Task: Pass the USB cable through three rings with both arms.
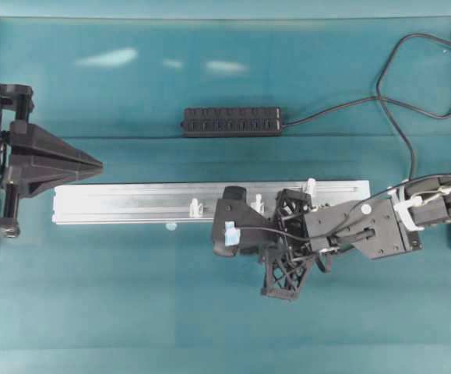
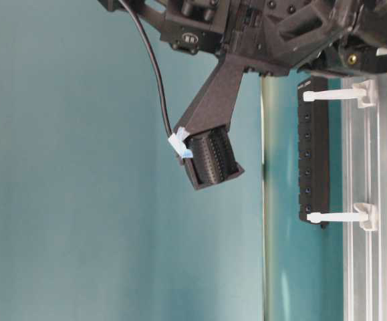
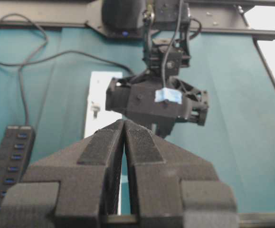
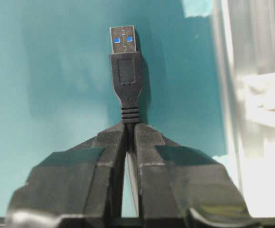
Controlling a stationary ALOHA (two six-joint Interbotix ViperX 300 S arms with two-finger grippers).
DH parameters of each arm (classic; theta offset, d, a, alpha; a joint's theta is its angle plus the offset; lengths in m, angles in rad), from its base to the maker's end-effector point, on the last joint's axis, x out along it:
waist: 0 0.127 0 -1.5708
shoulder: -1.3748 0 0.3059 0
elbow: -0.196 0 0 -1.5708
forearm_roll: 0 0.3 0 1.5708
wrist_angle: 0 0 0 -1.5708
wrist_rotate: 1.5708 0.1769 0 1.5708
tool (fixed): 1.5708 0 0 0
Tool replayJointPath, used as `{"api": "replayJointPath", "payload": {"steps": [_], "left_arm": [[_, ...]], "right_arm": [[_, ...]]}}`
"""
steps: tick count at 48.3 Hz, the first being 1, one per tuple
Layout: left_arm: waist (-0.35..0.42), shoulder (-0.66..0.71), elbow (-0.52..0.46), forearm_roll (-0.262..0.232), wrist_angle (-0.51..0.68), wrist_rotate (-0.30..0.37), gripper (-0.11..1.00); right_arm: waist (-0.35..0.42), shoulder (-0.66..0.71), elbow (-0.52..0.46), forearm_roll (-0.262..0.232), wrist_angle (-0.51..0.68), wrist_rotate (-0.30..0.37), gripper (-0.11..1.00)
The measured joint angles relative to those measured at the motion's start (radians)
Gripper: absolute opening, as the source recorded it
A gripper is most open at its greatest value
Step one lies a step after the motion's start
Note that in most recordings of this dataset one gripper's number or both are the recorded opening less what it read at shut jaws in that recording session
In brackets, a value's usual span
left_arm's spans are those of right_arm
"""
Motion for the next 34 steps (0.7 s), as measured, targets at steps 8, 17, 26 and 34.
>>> {"api": "replayJointPath", "payload": {"steps": [8, 17, 26, 34], "left_arm": [[0.002, 0.0, 0.0, 0.002, 0.0, 0.0, 0.12], [0.002, 0.0, 0.0, 0.0, 0.0, -0.003, 0.12], [0.002, 0.0, 0.0, 0.002, 0.0, -0.003, 0.12], [0.002, 0.0, 0.0, 0.0, 0.0, -0.003, 0.12]], "right_arm": [[0.014, 0.0, 0.0, -0.014, 0.0, -0.002, -0.09], [0.025, -0.015, -0.002, -0.023, 0.011, -0.008, -0.09], [0.026, -0.049, -0.014, -0.025, 0.081, -0.043, -0.09], [0.029, -0.103, -0.038, -0.032, 0.146, -0.089, -0.09]]}}
